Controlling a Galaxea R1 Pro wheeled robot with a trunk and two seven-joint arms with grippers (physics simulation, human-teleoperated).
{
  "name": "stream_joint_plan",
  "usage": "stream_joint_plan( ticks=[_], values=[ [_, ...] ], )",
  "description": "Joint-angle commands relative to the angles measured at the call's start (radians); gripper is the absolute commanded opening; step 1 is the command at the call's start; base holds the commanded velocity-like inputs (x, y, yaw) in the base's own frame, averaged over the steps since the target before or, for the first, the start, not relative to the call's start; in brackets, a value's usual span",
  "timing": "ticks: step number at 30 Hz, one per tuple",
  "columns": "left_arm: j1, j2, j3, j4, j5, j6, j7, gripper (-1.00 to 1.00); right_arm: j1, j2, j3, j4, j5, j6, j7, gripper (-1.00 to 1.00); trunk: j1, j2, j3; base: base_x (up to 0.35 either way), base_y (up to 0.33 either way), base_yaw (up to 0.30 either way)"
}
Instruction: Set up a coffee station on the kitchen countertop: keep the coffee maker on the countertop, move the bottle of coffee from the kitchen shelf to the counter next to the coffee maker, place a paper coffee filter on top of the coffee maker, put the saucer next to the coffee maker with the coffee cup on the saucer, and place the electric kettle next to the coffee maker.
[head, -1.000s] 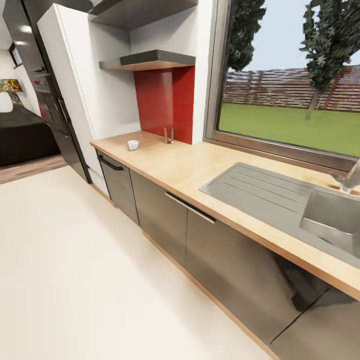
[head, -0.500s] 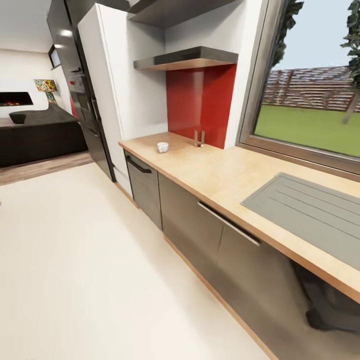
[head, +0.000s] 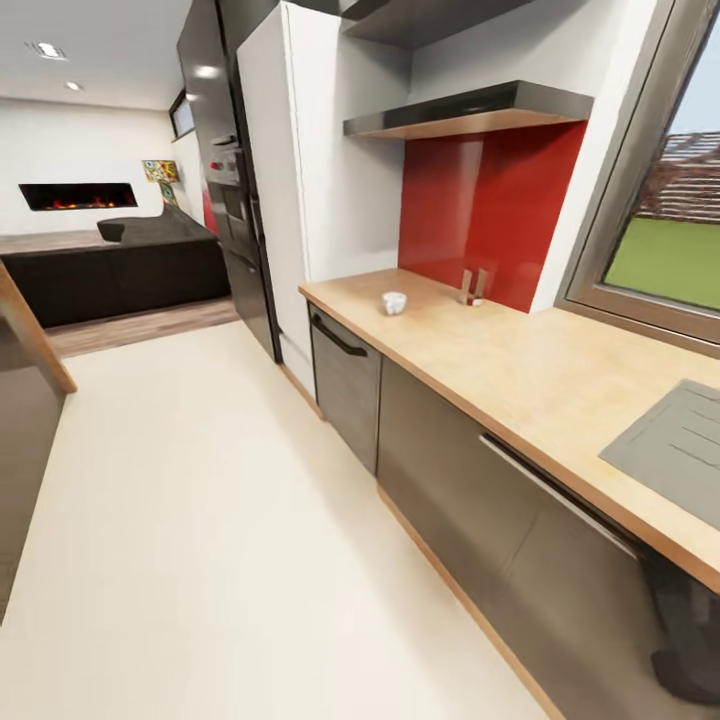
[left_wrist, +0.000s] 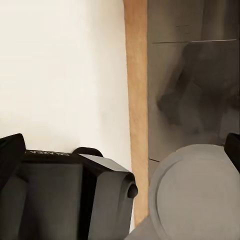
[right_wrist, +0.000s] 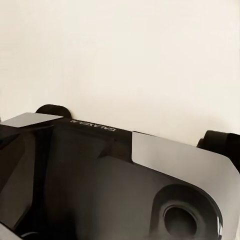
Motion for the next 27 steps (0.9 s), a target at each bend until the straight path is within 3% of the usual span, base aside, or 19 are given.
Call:
stream_joint_plan(
  ticks=[1,12,27],
  values=[
    [-0.001,0.0,-0.008,0.0,0.009,0.005,-0.003,1.0,0.0,0.0,0.002,0.001,-0.006,-0.003,0.004,1.0,0.0,0.0,-0.001,0.255,0.214,0.272],
    [-0.001,0.0,-0.008,0.0,0.009,0.005,-0.003,1.0,0.0,0.0,0.002,0.001,-0.006,-0.002,0.004,1.0,0.0,0.0,-0.001,0.255,0.237,0.239],
    [-0.001,0.0,-0.008,0.001,0.009,0.005,-0.003,1.0,0.0,-0.001,0.001,0.001,-0.006,-0.01,0.002,1.0,0.0,0.0,-0.001,0.254,0.258,0.016]
  ],
)
